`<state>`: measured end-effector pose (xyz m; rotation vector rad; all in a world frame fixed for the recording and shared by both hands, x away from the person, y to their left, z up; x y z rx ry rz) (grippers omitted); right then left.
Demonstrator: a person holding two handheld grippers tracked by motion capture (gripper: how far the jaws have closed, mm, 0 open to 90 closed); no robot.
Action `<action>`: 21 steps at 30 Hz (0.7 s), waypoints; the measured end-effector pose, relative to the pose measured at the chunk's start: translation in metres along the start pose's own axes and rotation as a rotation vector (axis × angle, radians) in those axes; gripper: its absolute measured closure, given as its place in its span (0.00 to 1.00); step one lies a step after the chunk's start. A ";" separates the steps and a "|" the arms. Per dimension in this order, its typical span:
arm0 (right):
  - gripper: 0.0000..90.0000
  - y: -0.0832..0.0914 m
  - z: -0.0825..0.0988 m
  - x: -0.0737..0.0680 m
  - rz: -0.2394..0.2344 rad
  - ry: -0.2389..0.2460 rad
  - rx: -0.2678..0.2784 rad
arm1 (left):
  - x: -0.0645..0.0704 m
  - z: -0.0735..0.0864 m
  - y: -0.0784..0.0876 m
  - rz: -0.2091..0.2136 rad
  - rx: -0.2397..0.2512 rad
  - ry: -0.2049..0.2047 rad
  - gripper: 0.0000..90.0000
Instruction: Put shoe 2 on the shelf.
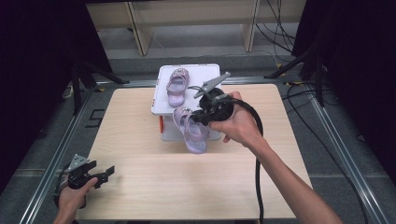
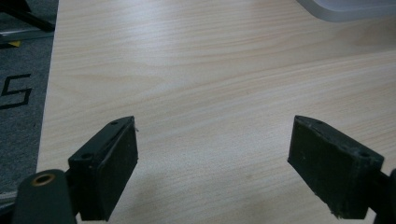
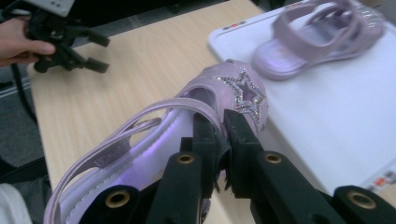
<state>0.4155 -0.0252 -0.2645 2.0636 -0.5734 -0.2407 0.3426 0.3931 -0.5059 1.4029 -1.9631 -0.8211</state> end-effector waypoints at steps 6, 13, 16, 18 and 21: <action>0.94 0.006 -0.007 0.026 0.050 -0.051 0.001 | 0.000 0.000 0.000 0.000 0.001 0.000 0.17; 0.94 -0.001 -0.019 0.061 0.142 -0.137 -0.023 | 0.000 0.000 0.000 0.002 0.001 -0.001 0.17; 0.94 -0.011 -0.026 0.078 0.162 -0.176 -0.035 | 0.000 0.000 0.002 -0.005 -0.005 0.001 0.17; 0.94 -0.018 -0.029 0.088 0.169 -0.212 -0.043 | 0.000 0.000 0.000 0.001 0.003 0.002 0.17; 0.94 -0.027 -0.034 0.102 0.201 -0.229 -0.057 | 0.000 0.000 0.000 0.009 0.002 -0.004 0.17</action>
Point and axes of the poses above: each handheld gripper's, and its own axes: y roughly backward along the jaws, z roughly out of its underside, x roughly to its right, the point moved 3 cm from there along -y, roughly forward along the jaws, and after that the axes turned 14 degrees about -x, right-handed, at the moved point
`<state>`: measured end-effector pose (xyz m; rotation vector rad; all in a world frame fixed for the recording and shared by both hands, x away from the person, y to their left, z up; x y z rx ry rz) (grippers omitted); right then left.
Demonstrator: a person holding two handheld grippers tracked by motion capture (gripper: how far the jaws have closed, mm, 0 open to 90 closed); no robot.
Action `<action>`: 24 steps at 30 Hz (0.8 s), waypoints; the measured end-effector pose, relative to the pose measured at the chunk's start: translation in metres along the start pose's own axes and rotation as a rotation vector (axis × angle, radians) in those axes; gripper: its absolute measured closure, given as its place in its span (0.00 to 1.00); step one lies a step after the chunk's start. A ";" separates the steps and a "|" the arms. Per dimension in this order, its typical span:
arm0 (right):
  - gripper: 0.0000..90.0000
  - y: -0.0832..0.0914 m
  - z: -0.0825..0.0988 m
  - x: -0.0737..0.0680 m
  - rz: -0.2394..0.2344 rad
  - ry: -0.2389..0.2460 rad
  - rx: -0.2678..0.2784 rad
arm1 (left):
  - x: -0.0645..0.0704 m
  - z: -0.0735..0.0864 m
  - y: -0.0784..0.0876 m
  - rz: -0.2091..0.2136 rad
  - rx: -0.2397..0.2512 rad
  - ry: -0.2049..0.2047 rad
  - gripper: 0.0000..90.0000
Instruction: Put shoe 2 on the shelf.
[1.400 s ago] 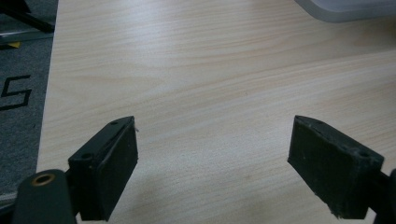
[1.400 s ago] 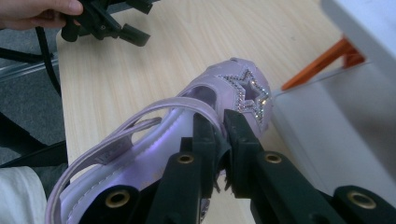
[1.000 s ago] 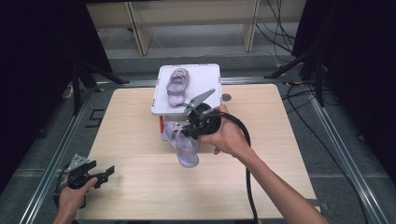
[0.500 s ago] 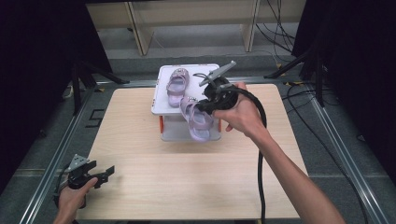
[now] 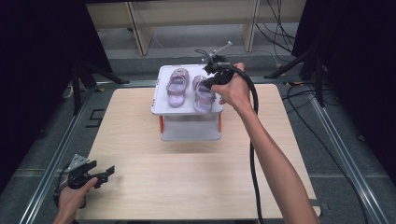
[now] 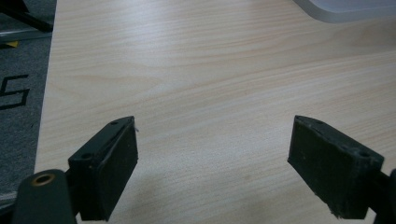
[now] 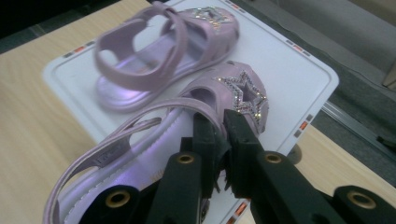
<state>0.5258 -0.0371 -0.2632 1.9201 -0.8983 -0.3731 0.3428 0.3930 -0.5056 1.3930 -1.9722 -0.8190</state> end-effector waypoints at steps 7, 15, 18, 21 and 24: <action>0.94 -0.018 -0.021 0.013 0.071 -0.037 -0.008 | 0.001 0.000 0.002 -0.009 -0.005 0.007 0.17; 0.93 -0.039 -0.040 0.020 0.118 -0.048 -0.027 | 0.000 -0.001 0.002 0.001 0.003 0.000 0.17; 0.93 -0.043 -0.044 0.020 0.125 -0.051 -0.024 | 0.000 -0.001 0.002 -0.003 -0.002 0.001 0.17; 0.93 -0.048 -0.046 0.019 0.130 -0.042 -0.024 | 0.001 -0.001 0.001 0.005 0.021 0.001 0.17; 0.93 -0.054 -0.047 0.017 0.138 -0.009 -0.030 | 0.001 -0.001 0.000 0.011 0.023 0.003 0.17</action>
Point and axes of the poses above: each handheld gripper's, and its own axes: y roughly backward along the jaws, z roughly out of its underside, x roughly to its right, the point moved 3 cm from there along -y, roughly forward along the jaws, and after that the axes turned 14 degrees about -x, right-handed, at the moved point
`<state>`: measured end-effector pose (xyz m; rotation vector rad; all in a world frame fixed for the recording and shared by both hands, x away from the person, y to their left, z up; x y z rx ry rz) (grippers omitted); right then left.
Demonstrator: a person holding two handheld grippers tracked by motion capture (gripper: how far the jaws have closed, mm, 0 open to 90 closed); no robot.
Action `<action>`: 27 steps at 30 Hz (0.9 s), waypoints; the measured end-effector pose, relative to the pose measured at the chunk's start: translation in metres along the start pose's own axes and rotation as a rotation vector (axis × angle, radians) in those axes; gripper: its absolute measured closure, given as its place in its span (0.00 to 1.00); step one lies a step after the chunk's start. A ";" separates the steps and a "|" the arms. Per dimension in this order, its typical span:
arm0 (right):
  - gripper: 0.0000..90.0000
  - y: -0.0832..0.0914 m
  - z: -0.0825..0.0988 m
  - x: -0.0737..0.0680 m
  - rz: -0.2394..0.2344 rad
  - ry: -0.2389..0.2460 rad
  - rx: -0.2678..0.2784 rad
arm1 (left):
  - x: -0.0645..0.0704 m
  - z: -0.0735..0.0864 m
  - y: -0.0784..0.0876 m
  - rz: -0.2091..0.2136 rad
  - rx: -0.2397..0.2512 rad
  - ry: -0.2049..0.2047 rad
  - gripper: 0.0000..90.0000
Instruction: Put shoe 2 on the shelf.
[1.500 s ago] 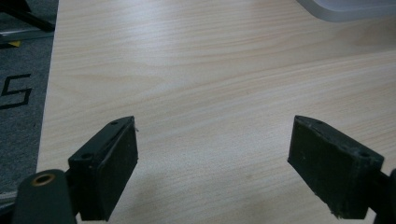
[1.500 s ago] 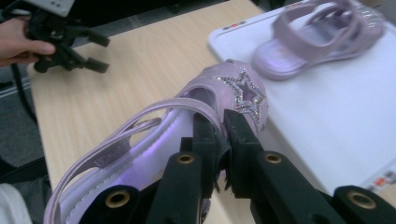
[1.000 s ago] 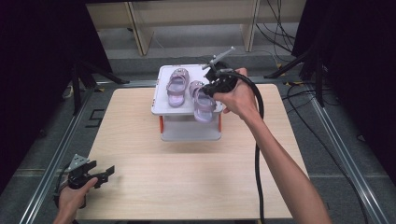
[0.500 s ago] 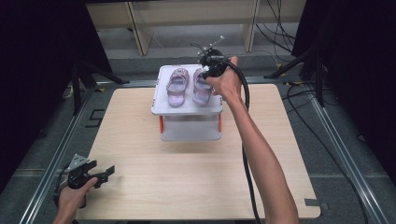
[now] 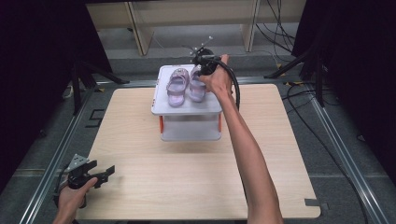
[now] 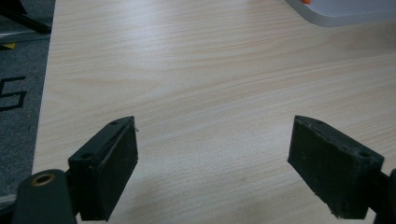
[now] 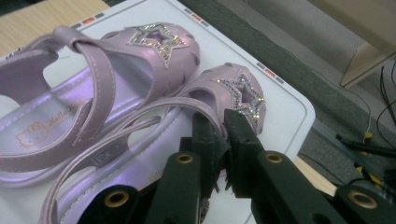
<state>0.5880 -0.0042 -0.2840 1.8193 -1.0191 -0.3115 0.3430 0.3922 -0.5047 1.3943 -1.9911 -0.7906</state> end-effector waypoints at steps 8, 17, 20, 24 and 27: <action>0.88 -0.007 -0.001 -0.010 -0.020 0.030 -0.004 | 0.000 0.000 0.001 -0.008 -0.018 -0.002 0.17; 0.78 -0.005 0.003 -0.010 -0.018 0.053 -0.010 | 0.000 0.000 0.001 -0.007 -0.020 -0.001 0.17; 0.70 -0.001 0.005 -0.008 -0.025 0.035 0.012 | 0.000 0.000 0.001 -0.008 -0.019 -0.001 0.17; 0.64 0.007 0.009 -0.008 -0.047 0.013 0.043 | 0.000 0.000 0.000 -0.007 -0.020 0.000 0.17; 0.59 0.021 0.018 -0.009 -0.081 -0.001 0.084 | 0.000 0.000 0.000 -0.009 -0.021 0.000 0.17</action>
Point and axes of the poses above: each handheld gripper's, and its own axes: y roughly backward along the jaws, z roughly out of its underside, x roughly to its right, the point moved 3 cm from there along -y, roughly forward along the jaws, and after that the axes turned 14 degrees about -x, right-handed, at the moved point
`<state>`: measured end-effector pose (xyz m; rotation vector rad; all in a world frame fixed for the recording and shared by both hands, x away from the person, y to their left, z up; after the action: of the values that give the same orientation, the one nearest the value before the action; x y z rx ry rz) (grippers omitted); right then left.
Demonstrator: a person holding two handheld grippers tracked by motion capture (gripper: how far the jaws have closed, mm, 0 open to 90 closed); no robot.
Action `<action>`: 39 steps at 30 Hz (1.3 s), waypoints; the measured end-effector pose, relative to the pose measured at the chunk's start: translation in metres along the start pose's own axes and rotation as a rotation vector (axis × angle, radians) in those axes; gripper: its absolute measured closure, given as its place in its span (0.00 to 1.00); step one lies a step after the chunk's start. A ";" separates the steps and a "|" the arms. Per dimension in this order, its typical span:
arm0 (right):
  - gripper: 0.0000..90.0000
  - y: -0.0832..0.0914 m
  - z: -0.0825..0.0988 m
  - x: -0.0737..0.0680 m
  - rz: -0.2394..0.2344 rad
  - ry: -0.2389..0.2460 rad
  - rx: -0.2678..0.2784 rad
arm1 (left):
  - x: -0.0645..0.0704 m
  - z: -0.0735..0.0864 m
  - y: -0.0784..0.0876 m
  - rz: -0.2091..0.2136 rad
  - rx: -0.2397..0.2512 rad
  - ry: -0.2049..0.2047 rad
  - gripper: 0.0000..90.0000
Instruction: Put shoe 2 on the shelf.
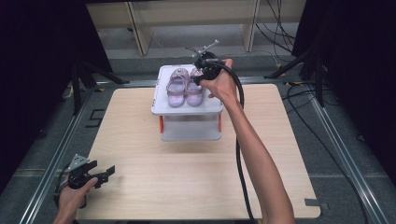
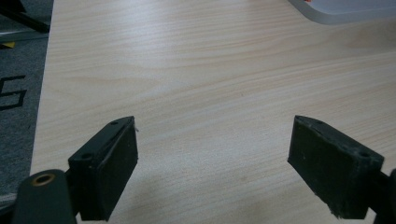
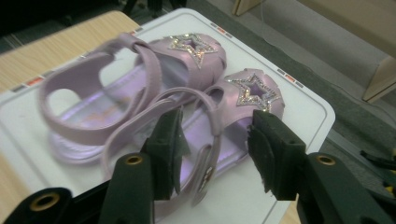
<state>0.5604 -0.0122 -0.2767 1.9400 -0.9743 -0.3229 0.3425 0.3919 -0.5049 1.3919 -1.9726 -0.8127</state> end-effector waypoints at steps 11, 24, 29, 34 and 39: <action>0.55 0.034 0.040 -0.020 -0.157 -0.023 0.115 | 0.001 0.000 0.000 -0.002 -0.007 -0.008 0.17; 0.46 0.037 0.105 -0.070 -0.277 0.044 0.145 | 0.002 0.001 0.001 -0.010 -0.007 -0.008 0.17; 0.44 0.032 0.133 -0.085 -0.269 0.057 0.143 | 0.002 0.001 0.002 -0.012 -0.008 -0.016 0.17; 0.43 0.024 0.160 -0.095 -0.285 0.062 0.138 | 0.003 0.001 0.001 -0.003 -0.008 -0.018 0.17; 0.42 0.019 0.178 -0.098 -0.305 0.044 0.145 | 0.003 0.002 0.001 -0.014 -0.022 -0.025 0.17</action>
<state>0.3854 -0.0543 -0.3740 2.2235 -0.6872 -0.3893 0.3397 0.3894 -0.5047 1.3913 -1.9688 -0.8590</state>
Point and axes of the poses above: each handheld gripper's, and its own axes: y roughly backward along the jaws, z roughly out of its underside, x roughly to its right, the point moved 3 cm from there along -y, roughly forward along the jaws, and after that the axes turned 14 degrees about -x, right-handed, at the moved point
